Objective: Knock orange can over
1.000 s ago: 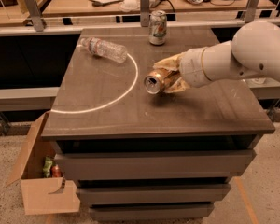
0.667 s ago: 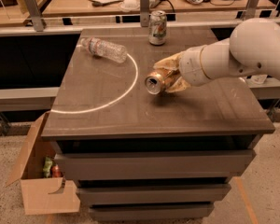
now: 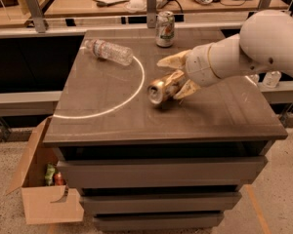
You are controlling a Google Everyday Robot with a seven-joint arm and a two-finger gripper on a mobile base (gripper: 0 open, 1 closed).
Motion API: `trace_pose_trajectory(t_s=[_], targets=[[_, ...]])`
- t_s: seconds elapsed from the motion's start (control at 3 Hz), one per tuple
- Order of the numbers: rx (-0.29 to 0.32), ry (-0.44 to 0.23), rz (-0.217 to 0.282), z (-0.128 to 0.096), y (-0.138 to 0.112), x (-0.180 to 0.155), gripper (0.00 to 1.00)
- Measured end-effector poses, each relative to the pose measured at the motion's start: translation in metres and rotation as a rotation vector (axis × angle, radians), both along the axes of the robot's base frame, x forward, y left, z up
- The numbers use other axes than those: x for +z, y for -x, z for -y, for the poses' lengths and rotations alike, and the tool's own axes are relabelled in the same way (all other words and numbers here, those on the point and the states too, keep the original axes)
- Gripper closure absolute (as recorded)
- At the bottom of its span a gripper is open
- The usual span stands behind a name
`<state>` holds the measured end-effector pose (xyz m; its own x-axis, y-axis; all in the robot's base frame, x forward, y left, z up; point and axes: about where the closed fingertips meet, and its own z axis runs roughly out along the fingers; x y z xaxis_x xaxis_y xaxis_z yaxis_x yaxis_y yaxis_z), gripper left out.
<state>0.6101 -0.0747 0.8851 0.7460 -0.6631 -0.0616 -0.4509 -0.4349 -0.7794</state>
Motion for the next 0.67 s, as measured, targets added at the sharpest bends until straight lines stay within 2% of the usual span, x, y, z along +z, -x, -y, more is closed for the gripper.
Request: trace_pose_trajectory(t_s=[0.33, 0.67], targets=[[0.018, 0.005, -0.024, -0.0032, 0.0031, 0.0020, 0.00], [0.030, -0.028, -0.046, -0.0038, 0.0028, 0.0042, 0.00]])
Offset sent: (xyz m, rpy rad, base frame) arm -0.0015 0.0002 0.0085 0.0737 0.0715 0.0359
